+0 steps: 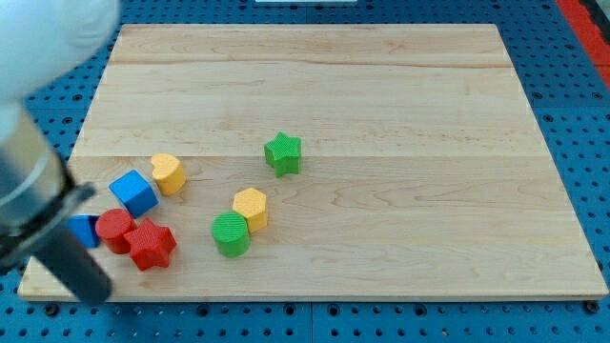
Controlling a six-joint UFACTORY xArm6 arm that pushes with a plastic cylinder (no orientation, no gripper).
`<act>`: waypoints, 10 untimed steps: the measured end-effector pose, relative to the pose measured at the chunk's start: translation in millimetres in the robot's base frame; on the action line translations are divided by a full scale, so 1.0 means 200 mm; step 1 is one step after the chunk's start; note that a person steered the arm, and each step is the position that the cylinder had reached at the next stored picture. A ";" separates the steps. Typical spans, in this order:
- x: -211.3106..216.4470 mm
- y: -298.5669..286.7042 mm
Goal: Push the red star slightly to the left of the green circle
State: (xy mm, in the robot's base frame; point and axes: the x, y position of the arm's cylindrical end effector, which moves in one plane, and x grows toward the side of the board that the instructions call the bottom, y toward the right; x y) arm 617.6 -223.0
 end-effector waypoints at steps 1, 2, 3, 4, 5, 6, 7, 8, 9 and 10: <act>-0.07 0.04; -0.15 0.09; -0.16 0.16; -0.17 0.21; -0.22 0.26; -0.27 0.26; -0.31 0.27; -0.31 0.28; -0.25 0.23; -0.22 0.21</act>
